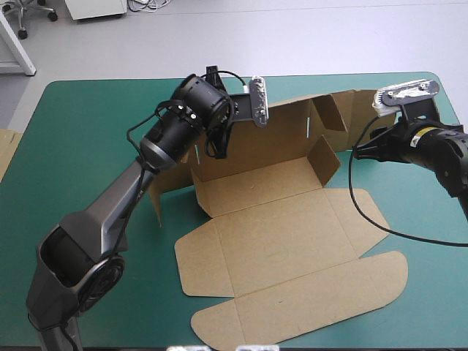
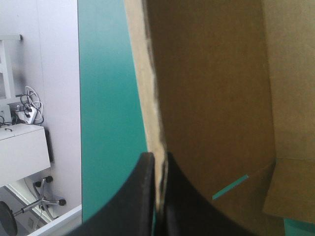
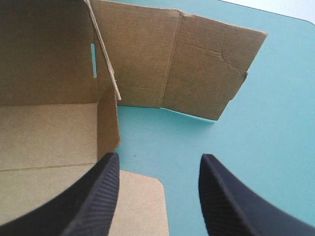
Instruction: Fold the box
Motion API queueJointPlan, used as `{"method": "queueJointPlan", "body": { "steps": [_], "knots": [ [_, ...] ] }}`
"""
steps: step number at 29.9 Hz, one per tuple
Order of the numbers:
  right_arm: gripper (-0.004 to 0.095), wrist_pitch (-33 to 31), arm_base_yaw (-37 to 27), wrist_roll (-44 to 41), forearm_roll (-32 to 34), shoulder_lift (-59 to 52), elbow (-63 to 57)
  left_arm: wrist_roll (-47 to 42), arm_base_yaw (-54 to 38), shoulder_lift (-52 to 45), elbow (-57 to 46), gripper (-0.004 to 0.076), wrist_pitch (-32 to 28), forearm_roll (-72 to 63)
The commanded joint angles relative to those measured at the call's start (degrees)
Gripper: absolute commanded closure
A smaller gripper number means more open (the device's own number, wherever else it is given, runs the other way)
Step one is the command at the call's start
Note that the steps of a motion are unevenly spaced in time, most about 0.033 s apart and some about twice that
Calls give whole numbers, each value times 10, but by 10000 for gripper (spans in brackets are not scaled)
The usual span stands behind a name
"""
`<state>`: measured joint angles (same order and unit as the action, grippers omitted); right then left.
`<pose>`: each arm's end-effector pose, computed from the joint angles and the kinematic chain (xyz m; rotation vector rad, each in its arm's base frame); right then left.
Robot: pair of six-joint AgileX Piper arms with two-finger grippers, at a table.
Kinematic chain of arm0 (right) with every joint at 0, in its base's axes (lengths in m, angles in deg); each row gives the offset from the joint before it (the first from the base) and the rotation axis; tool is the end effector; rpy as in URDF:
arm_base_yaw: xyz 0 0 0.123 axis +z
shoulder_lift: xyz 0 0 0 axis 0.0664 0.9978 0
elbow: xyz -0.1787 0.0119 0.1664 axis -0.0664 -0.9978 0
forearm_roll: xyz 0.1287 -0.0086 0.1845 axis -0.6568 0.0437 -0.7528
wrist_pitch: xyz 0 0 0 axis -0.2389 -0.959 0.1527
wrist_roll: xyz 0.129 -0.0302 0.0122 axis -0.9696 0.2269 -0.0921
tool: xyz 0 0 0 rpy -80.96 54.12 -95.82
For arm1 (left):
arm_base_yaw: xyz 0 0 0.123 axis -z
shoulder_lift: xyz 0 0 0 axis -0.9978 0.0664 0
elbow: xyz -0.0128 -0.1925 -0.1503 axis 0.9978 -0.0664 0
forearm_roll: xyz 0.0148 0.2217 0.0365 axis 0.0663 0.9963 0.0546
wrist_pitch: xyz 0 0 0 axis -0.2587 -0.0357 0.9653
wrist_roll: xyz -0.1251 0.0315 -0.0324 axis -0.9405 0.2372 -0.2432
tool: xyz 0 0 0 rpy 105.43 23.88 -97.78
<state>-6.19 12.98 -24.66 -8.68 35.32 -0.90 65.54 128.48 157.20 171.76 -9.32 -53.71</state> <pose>0.2660 0.0343 0.3536 -0.2418 2.2151 -0.0319 0.3280 -0.2360 0.3285 1.7376 1.7698 0.5243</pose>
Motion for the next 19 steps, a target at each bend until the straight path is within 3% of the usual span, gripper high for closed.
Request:
{"method": "queueJointPlan", "body": {
  "steps": [1, 9, 15, 19],
  "knots": [
    [448, 22, -4, -14, 48, -13, 20, -38, 38, -30, 13, 734, 27, 32],
    [469, -1, -4, -74, 156, -16, 20, -111, 58, -33, -94, 734, 2, 136],
    [470, -11, -17, -103, 200, -26, 20, -177, 59, -77, -210, 734, -114, 149],
    [471, -12, -66, -93, 149, -26, 20, -254, 59, -106, -261, 734, -148, 183]
  ]
}}
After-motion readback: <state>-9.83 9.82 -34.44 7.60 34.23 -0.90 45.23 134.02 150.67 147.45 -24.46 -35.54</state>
